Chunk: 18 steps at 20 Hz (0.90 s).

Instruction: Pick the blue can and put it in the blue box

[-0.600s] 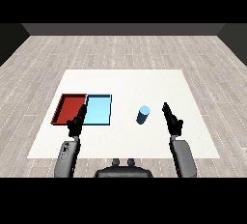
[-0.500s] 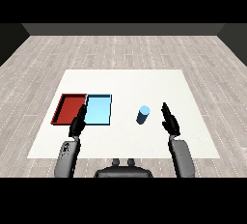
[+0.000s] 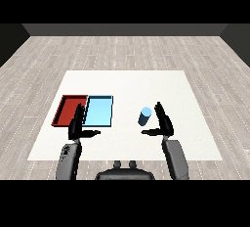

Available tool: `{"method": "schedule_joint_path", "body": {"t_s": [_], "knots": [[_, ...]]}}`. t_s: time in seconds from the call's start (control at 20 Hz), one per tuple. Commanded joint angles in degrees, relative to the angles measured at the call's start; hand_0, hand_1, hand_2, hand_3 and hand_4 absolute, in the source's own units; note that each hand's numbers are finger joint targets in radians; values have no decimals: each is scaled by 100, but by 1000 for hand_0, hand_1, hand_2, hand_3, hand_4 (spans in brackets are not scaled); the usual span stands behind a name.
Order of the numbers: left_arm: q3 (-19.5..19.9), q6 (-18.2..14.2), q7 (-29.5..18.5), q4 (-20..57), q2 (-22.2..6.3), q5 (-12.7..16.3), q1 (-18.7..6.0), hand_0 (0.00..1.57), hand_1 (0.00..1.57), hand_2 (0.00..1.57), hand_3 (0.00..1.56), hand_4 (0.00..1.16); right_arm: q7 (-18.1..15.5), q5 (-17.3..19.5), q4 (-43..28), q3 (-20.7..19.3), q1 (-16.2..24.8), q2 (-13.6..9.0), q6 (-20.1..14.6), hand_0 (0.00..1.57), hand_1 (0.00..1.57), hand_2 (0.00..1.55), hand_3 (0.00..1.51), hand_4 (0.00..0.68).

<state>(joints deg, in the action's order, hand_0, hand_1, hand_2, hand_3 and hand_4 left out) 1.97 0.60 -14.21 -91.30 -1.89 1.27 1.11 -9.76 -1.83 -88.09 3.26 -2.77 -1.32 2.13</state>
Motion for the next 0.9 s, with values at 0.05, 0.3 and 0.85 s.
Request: {"method": "schedule_joint_path", "body": {"t_s": [0.05,0.3,0.85], "knots": [[-51,-80,-896,189,179,-86,169,0,0,0,0,0,-1004,-157,594,-166,-105,-37,361,0,0,0,0,0],[42,159,-733,-6,-10,69,271,0,0,0,0,0,-1027,-73,563,110,-26,126,125,0,0,0,0,0],[-101,-142,-887,195,153,-174,-10,0,0,0,0,0,-811,-236,719,-234,-357,-67,204,0,0,0,0,0]]}}
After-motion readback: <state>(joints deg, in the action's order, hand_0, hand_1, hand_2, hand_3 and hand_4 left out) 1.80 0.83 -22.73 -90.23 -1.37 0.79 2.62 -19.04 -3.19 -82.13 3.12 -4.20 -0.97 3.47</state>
